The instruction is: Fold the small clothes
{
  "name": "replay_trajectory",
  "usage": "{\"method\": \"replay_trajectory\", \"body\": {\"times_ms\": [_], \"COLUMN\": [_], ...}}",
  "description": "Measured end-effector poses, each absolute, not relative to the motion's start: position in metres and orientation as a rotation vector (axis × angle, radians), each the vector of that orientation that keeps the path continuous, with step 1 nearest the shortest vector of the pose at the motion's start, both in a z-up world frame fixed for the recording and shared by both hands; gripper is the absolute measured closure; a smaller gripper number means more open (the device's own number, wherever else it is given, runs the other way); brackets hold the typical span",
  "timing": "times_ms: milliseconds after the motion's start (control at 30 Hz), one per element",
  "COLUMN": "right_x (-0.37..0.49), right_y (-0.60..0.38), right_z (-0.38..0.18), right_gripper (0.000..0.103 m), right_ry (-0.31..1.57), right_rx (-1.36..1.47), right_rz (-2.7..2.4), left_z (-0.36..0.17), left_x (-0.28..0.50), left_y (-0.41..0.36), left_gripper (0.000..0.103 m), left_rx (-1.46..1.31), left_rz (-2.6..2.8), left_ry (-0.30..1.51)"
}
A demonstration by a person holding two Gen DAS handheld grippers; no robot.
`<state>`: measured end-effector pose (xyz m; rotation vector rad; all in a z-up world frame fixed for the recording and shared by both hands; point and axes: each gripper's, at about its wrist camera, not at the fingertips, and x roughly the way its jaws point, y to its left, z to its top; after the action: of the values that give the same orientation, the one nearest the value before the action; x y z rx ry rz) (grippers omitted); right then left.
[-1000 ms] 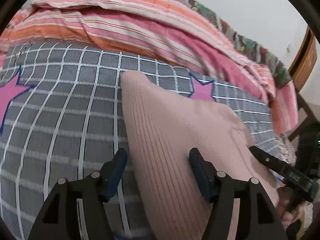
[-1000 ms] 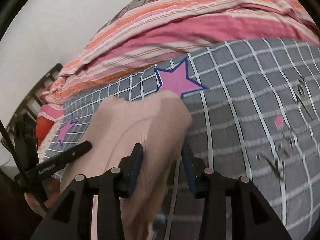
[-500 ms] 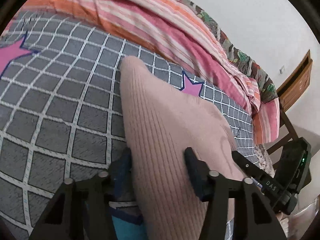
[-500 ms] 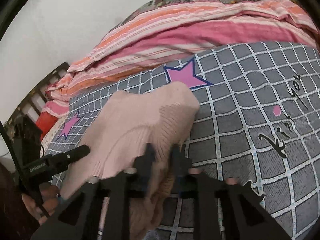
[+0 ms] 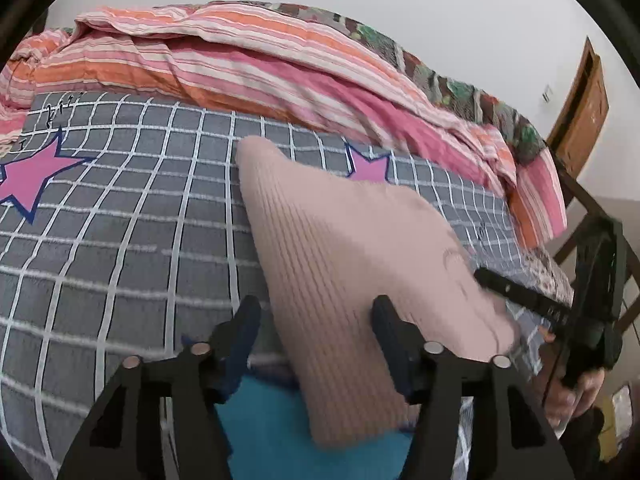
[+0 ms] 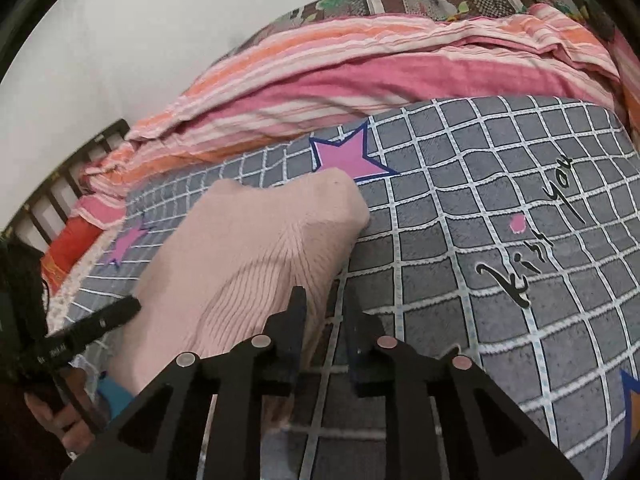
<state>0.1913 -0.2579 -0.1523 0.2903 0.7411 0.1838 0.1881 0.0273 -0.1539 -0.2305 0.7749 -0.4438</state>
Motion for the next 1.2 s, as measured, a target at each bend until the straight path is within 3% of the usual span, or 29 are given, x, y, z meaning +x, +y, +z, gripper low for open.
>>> {"method": "replay_trajectory", "body": {"times_ms": [233,300,367,433,533,600,667,767,1200], "right_x": [0.174,0.173,0.175,0.172,0.173,0.173,0.171,0.165,0.159], "right_y": [-0.251,-0.24,-0.231,-0.233,-0.239,-0.237,-0.232,-0.232,-0.223], "right_z": [-0.155,-0.159,-0.163,-0.161,-0.165,-0.167,-0.162,-0.155,-0.133], "right_gripper": [0.08,0.084,0.097,0.098,0.099,0.096,0.09,0.07,0.066], "right_ry": [0.763,0.771,0.769,0.734,0.76,0.77,0.769,0.761,0.86], "right_rx": [0.366,0.343,0.284,0.246,0.24,0.24,0.205,0.191,0.161], "right_rz": [0.291,0.291,0.264,0.221,0.199,0.185,0.159,0.122,0.06], "left_z": [-0.161,-0.16,-0.158,-0.155,-0.154,-0.151,-0.149,-0.148,-0.126], "left_x": [0.167,0.167,0.168,0.167,0.167,0.167,0.17,0.172,0.16], "left_y": [0.02,0.019,0.017,0.017,0.015,0.013,0.01,0.006,0.001], "left_gripper": [0.045,0.071,0.074,0.074,0.064,0.045,0.043,0.037,0.034], "left_rx": [-0.209,-0.203,-0.177,-0.163,-0.153,-0.126,-0.112,-0.096,-0.092], "left_rz": [-0.441,-0.433,-0.424,-0.427,-0.412,-0.363,-0.338,-0.29,-0.193], "left_ry": [0.775,0.751,0.745,0.734,0.735,0.731,0.738,0.758,0.836]}}
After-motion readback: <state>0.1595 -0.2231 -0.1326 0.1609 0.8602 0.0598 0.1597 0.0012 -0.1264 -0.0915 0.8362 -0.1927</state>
